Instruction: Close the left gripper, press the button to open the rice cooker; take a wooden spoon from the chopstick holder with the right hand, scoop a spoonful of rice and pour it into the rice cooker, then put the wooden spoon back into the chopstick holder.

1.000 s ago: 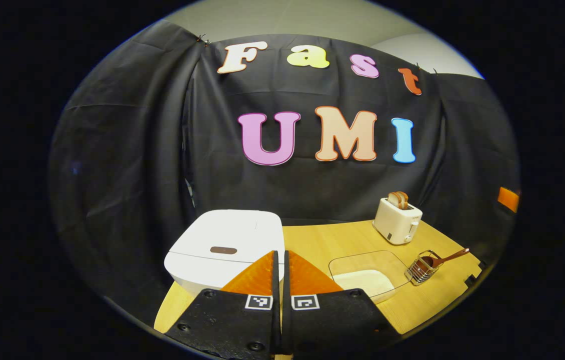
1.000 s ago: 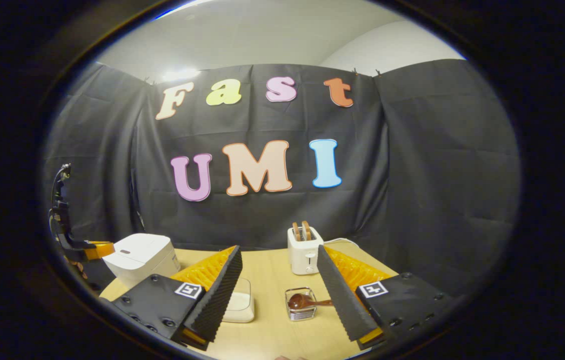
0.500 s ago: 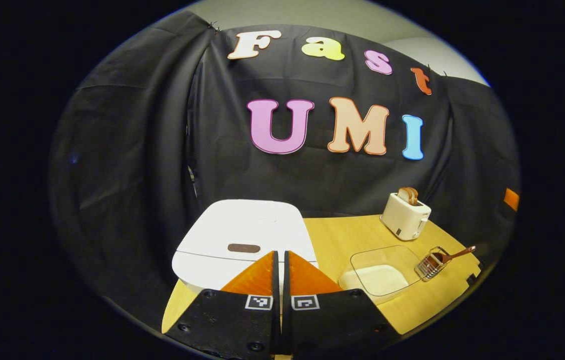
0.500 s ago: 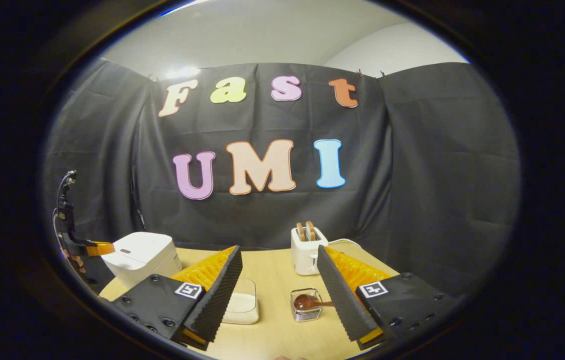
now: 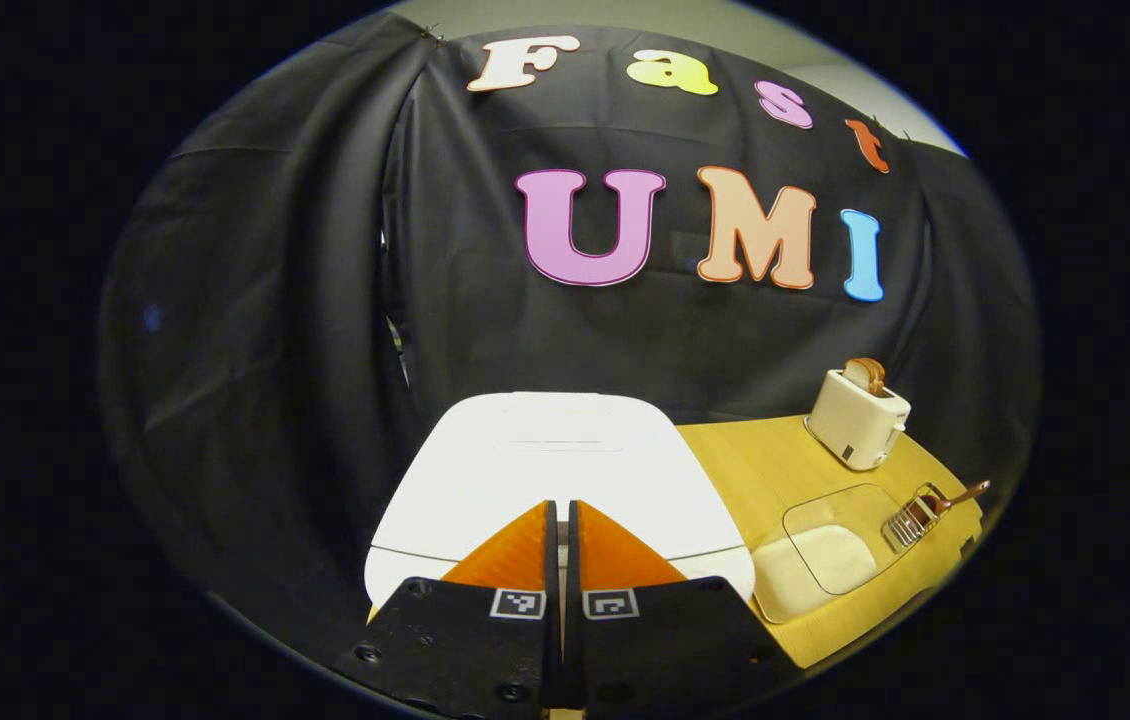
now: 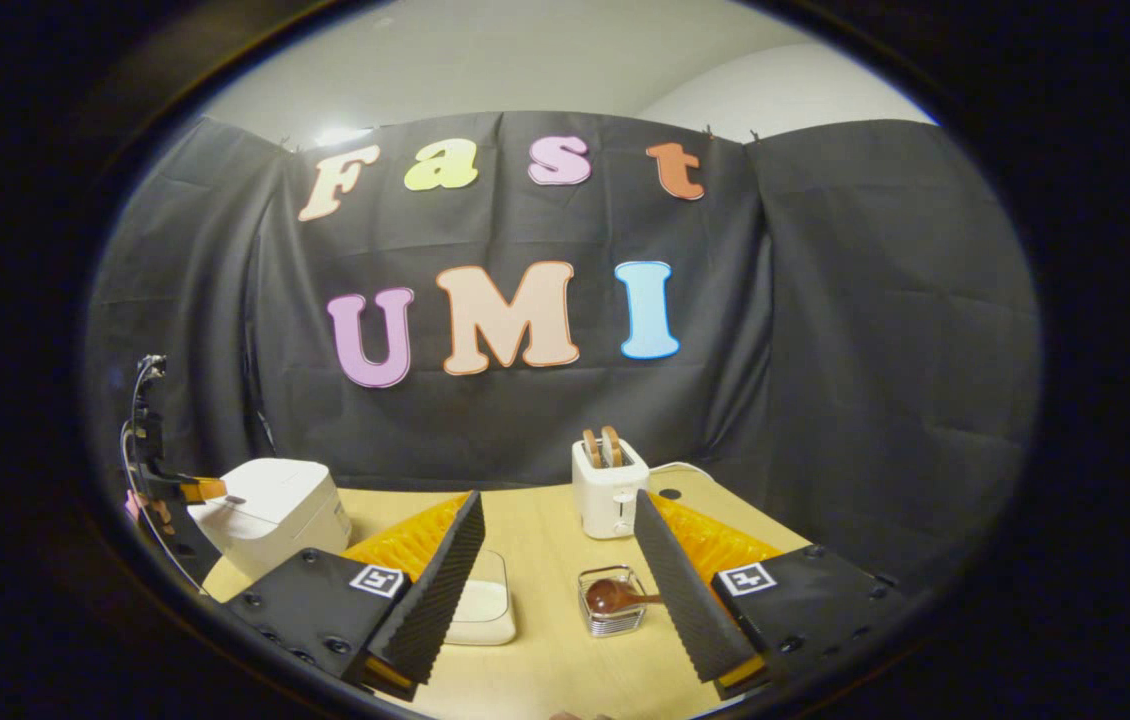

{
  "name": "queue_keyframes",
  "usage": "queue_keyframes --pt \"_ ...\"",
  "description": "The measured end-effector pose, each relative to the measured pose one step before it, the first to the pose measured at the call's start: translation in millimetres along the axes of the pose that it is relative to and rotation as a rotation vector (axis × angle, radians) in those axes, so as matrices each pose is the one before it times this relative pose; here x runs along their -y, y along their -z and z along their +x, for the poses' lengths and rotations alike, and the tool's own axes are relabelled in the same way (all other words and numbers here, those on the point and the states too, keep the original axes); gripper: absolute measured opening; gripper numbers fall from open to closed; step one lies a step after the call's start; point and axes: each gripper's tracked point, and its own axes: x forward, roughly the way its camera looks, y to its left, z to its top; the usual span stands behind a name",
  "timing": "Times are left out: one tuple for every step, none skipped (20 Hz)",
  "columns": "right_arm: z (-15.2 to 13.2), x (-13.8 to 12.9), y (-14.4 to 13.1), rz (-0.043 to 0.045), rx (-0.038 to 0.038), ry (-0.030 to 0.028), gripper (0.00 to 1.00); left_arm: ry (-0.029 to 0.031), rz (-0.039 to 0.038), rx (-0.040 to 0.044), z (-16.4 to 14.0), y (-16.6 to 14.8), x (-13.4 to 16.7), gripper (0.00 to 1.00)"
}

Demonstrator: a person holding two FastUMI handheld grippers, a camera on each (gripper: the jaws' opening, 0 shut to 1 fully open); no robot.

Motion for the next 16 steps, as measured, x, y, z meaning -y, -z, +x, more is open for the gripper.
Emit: queue_keyframes --pt "0.11 0.73 0.4 -0.00114 -0.00319 0.00558 0.95 -0.00374 -0.00999 -0.00657 4.78 1.6 -2.89 0.0" --pt "1.54 0.77 1.27 0.00167 -0.00397 0.00426 0.95 -0.00232 -0.01022 -0.01113 4.37 1.59 -1.49 0.0" --pt "0.22 0.69 0.32 0.00177 -0.00106 0.00308 0.95 -0.00204 -0.00769 -0.0117 2.86 4.45 -0.1 0.0" --pt "1.59 1.44 -0.6 -0.00177 0.00117 0.00489 0.95 -0.00035 -0.00874 -0.01703 2.27 5.02 0.58 0.0" --pt "0.85 2.51 -0.66 -0.00491 0.00157 0.00656 0.95 -0.00555 -0.01229 -0.02409 0.42 7.93 -1.23 0.0" --pt "-0.61 2.36 -0.21 -0.00449 0.00121 0.00504 0.95 0.00169 -0.00371 0.01721 1.39 -3.63 -0.82 0.0" --pt "0.18 2.53 -0.06 -0.00119 -0.0006 0.00507 0.95 0.0003 0.00028 0.01771 -3.53 -6.14 1.51 0.0" --pt "0.51 2.01 0.8 0.0028 -0.0004 0.00166 0.95 -0.00054 0.00644 0.00551 -0.38 -3.22 1.58 0.0" --pt "0.68 1.63 -0.36 0.00343 0.0003 0.00181 0.95 -0.00472 0.00775 0.00168 1.13 0.85 -0.07 0.0" --pt "0.53 3.05 0.61 0.00275 -0.00048 0.00205 0.95 -0.00754 0.01142 -0.00011 -0.07 -1.64 0.58 0.0" --pt "-0.18 1.99 0.13 0.00162 -0.00002 0.00095 0.95 -0.00856 0.01271 0.00576 -0.51 -3.54 -0.26 0.0" --pt "-0.32 3.58 0.06 0.00027 0.00219 0.00204 0.95 -0.00841 0.01141 0.01063 -1.38 -6.05 0.39 0.0" --pt "0.37 3.45 0.48 -0.0009 0.00041 0.0031 0.95 -0.00889 0.00707 0.01741 -0.91 -7.34 0.47 0.0" --pt "-0.77 3.07 2.19 0.00047 -0.00218 0.00298 0.95 -0.00906 0.00079 0.02083 -1.31 -9.75 -0.98 0.0" --pt "-0.33 3.66 1.46 0.00284 -0.00325 0.00269 0.95 -0.00886 -0.00586 0.0248 -0.71 -10.42 0.23 0.0" --pt "-0.96 4.48 1.85 0.00447 -0.00257 0.00192 0.95 -0.00799 -0.01051 0.02264 0.39 -11.65 -0.09 0.0"
